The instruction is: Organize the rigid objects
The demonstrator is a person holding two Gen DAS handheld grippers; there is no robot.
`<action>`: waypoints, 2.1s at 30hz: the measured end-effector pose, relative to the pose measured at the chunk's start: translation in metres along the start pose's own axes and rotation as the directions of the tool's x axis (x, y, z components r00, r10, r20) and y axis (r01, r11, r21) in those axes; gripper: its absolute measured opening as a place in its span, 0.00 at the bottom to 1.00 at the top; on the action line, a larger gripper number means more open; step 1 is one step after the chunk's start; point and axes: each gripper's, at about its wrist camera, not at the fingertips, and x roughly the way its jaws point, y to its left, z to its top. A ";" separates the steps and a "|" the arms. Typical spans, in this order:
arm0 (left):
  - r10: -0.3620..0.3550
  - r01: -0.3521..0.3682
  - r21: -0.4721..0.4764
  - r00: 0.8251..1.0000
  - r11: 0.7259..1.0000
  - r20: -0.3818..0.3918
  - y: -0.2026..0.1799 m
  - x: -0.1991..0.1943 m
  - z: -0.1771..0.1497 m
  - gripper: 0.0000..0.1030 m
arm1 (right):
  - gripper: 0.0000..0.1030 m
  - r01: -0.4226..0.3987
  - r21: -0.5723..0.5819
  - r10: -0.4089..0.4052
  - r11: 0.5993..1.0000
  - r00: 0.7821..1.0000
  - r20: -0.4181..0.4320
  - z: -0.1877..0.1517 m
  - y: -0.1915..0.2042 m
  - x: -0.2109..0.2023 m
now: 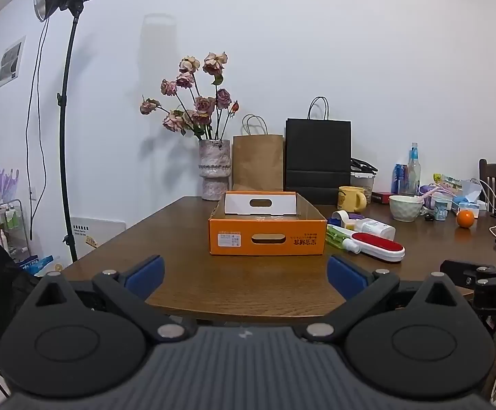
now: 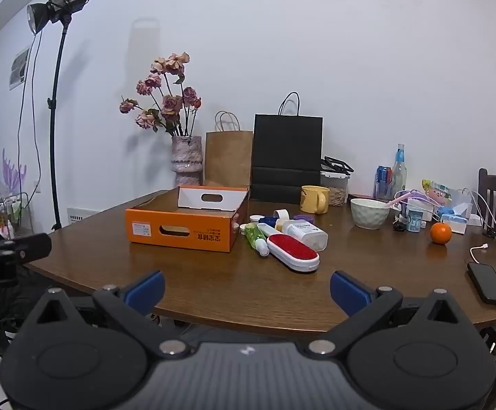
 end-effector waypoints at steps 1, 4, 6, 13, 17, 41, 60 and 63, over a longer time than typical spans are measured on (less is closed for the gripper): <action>-0.001 0.001 -0.008 1.000 1.000 0.016 0.000 -0.001 0.000 1.00 | 1.00 0.001 0.000 -0.001 1.000 1.000 0.007 0.000 0.000 0.000; 0.000 0.001 -0.006 1.000 1.000 0.015 0.000 -0.001 0.000 1.00 | 1.00 0.001 -0.001 -0.001 1.000 1.000 0.008 0.000 0.000 0.000; 0.000 0.001 -0.005 1.000 1.000 0.016 0.000 0.000 0.000 1.00 | 1.00 0.001 -0.001 -0.001 1.000 1.000 0.004 0.000 0.000 0.000; 0.000 0.000 -0.010 1.000 1.000 0.015 0.002 0.001 0.001 1.00 | 1.00 0.002 0.001 -0.002 1.000 1.000 0.001 0.000 0.001 0.002; -0.004 0.004 -0.001 1.000 1.000 0.026 0.001 -0.002 0.002 1.00 | 1.00 0.006 0.009 -0.006 1.000 1.000 0.002 0.001 -0.001 0.000; -0.004 0.004 0.006 1.000 1.000 0.030 0.002 -0.003 0.005 1.00 | 1.00 0.001 0.008 -0.001 1.000 1.000 0.001 0.001 -0.002 0.000; 0.000 -0.001 0.010 0.999 1.000 0.037 0.003 -0.004 0.008 1.00 | 1.00 0.004 0.008 -0.004 1.000 1.000 0.002 0.000 -0.002 0.001; 0.001 -0.001 0.010 0.999 1.000 0.037 0.003 -0.004 0.007 1.00 | 1.00 0.003 0.009 -0.003 1.000 1.000 0.001 -0.001 -0.002 0.001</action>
